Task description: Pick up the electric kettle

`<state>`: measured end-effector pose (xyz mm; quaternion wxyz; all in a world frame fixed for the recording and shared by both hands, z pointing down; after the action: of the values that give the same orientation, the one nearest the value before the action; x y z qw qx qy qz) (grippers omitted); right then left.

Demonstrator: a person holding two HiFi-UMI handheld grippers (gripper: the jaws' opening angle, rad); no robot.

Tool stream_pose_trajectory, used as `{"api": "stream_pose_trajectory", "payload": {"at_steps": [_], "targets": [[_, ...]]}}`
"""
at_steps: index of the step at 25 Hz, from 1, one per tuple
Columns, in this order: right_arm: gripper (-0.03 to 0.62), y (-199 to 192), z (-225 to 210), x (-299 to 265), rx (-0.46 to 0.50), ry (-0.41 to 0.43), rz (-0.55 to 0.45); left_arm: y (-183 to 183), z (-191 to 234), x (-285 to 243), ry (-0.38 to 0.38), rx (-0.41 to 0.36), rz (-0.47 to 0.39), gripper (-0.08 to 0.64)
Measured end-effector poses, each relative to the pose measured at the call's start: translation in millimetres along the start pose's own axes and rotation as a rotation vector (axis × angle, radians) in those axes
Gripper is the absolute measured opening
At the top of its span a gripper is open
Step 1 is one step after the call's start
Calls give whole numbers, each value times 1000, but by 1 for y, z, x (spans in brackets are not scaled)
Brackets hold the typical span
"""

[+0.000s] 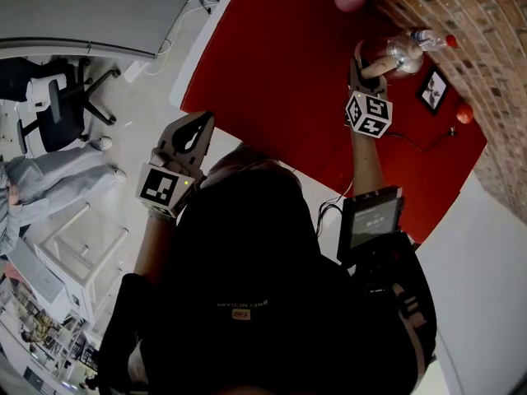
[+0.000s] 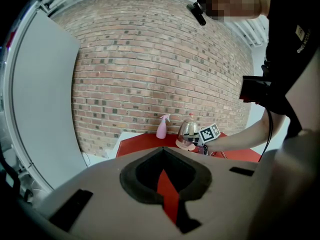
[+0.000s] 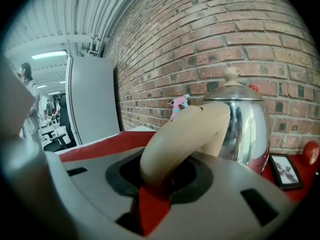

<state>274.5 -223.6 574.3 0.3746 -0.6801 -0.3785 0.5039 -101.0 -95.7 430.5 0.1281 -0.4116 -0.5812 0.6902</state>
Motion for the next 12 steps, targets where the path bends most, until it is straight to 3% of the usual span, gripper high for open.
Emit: {"api": "stream_pose_trajectory", "payload": {"at_steps": [12], "targets": [[120, 1, 22, 9, 83, 45, -8, -2, -5, 9, 0, -2, -14, 6]]}}
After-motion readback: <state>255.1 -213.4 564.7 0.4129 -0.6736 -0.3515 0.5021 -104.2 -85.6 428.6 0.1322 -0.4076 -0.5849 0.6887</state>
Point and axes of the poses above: the fingertips, and each gripper's own axes: x backward along the fingers, z to its left, y out of its top, the point moved 6 cm from there along x, backward along the fingers, and after that the axes turned 11 degrees about -x, right-handed, at the moved point
